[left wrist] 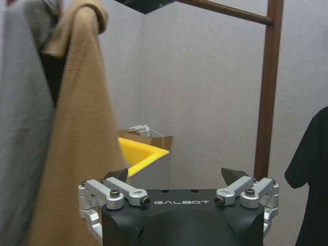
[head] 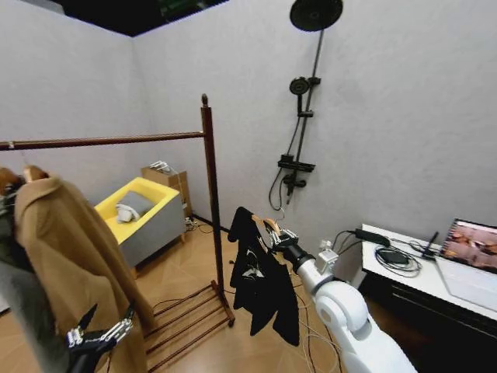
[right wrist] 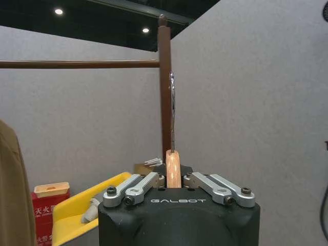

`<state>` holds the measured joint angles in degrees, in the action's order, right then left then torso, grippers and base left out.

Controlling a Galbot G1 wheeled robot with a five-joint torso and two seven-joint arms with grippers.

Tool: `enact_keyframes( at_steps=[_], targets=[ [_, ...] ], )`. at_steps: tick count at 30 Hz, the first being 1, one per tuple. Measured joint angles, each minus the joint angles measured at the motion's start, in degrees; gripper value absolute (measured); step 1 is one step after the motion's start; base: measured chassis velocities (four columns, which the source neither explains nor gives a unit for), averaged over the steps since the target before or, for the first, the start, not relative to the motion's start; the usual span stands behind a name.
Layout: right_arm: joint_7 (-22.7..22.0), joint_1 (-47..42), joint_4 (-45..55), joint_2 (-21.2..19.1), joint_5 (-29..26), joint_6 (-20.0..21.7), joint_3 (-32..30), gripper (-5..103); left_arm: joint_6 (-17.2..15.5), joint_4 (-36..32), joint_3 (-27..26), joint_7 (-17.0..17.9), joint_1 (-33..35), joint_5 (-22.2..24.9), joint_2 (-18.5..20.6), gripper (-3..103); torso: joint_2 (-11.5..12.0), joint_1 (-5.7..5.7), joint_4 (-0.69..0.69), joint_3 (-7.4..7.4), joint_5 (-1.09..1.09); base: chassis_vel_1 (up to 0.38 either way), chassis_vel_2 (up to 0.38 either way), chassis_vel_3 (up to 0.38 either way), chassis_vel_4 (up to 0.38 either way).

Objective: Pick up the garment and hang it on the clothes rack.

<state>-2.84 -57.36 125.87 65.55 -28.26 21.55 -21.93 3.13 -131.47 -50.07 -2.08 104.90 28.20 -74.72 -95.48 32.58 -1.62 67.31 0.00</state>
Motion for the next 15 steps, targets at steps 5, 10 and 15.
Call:
enact_keyframes(
  at_steps=[5, 10, 15],
  targets=[
    [-0.24, -0.34, 0.17, 0.02, 0.55, 0.14, -0.46, 10, 0.00, 0.00, 0.00, 0.00, 0.00, 0.00, 0.00, 100, 0.00, 0.00, 0.00, 0.00, 0.00, 0.126, 0.125, 0.121, 0.129],
    [-0.33, -0.51, 0.37, -0.06, 0.56, 0.13, -0.98, 10, 0.00, 0.00, 0.00, 0.00, 0.00, 0.00, 0.00, 100, 0.00, 0.00, 0.01, 0.00, 0.00, 0.133, 0.118, 0.126, 0.149],
    [-0.78, -0.91, 0.41, 0.22, 0.63, 0.16, -1.25, 10, 0.00, 0.00, 0.00, 0.00, 0.00, 0.00, 0.00, 100, 0.00, 0.00, 0.02, 0.00, 0.00, 0.136, 0.132, 0.131, 0.132]
  ],
)
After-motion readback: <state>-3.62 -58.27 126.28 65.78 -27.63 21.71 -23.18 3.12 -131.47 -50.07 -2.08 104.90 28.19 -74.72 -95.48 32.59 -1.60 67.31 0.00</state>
